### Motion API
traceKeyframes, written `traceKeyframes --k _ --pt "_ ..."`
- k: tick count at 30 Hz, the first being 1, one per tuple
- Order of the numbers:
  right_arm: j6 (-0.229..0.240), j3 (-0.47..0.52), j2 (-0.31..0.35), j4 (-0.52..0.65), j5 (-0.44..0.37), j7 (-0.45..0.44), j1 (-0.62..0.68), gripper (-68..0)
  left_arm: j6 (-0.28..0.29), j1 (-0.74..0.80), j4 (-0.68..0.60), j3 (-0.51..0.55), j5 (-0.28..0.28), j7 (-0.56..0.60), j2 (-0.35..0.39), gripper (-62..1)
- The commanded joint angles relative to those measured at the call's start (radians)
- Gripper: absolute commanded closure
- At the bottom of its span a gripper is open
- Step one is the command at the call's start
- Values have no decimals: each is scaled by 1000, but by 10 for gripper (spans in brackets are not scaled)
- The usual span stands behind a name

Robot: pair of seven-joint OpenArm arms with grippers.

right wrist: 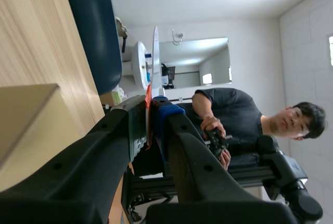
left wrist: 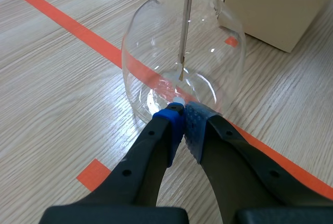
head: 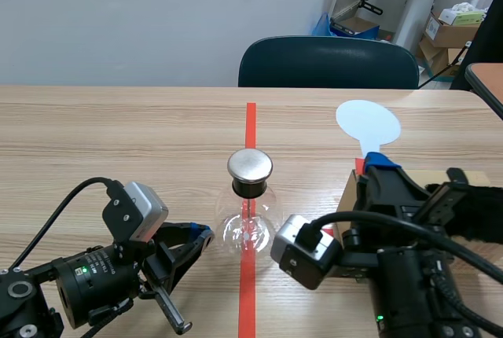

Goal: Do the electroscope experiment

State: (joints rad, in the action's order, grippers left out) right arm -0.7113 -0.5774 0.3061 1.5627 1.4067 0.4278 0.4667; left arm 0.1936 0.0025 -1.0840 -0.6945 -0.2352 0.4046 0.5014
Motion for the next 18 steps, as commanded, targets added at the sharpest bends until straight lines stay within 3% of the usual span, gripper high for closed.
traceKeyframes --k 1,5,7,18 --pt "-28 8 32 64 8 20 21 -11 3 -6 -11 -2 -7 15 -2 -42" --pt "-41 27 71 149 15 39 107 -11 3 -6 -11 -2 -7 15 -2 -42" --pt "-72 50 85 182 29 42 161 -11 3 -6 -11 -2 -7 15 -2 -42" --pt "-72 238 90 219 54 82 315 -16 3 -6 -11 -2 -7 15 -2 -42"
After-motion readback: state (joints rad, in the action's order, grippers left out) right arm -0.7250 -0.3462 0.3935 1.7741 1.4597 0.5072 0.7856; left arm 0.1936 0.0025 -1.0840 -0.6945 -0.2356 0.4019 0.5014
